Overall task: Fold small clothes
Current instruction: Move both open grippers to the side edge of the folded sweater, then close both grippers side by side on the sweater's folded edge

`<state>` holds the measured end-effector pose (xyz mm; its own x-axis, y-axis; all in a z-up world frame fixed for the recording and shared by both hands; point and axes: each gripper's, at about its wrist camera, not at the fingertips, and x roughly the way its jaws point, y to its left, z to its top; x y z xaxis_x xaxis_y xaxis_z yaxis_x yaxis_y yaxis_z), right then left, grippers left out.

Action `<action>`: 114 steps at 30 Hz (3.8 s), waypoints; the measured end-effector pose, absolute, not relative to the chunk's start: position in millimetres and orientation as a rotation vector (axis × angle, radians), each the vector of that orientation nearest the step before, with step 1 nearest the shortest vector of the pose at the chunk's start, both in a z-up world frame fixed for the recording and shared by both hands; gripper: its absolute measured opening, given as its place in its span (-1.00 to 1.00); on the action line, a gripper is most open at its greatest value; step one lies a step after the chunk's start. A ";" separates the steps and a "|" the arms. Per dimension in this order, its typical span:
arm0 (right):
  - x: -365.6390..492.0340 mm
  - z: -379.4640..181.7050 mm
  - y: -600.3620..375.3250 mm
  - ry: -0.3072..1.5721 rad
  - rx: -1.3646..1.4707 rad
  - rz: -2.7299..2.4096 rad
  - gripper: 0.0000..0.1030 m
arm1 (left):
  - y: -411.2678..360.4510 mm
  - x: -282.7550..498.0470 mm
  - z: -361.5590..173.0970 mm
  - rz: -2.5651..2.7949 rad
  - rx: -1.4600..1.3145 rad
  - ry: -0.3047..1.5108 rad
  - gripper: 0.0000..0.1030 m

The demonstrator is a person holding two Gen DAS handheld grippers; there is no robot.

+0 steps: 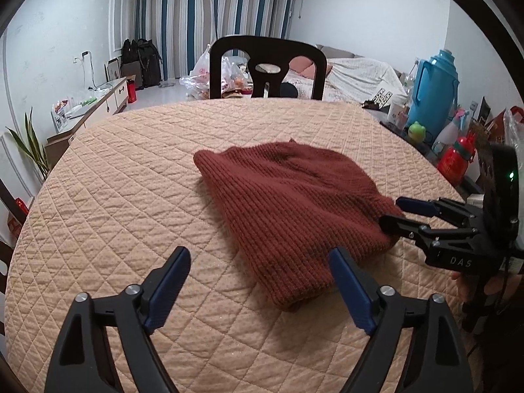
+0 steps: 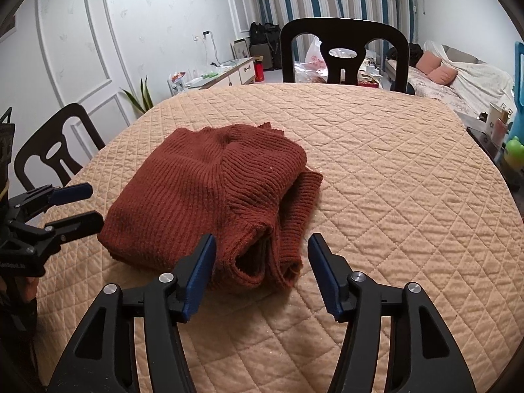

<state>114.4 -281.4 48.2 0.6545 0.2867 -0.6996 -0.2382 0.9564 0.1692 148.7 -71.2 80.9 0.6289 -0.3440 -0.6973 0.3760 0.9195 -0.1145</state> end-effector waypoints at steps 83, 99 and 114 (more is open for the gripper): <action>189.9 13.6 -316.0 0.973 0.569 0.476 0.06 | -72.8 244.2 32.5 -0.508 -0.379 1.060 0.55; 187.7 15.5 -308.6 0.965 0.505 0.462 0.05 | -77.1 241.1 32.8 -0.473 -0.300 1.046 0.20; 181.5 20.7 -303.9 0.930 0.454 0.432 -0.25 | -85.6 234.0 39.6 -0.454 -0.220 1.002 -0.08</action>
<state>181.5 -303.9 20.7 0.5269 0.5370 -0.6587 -0.1571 0.8233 0.5455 234.0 -85.6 39.6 0.4560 -0.4641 -0.7594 0.2657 0.8853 -0.3816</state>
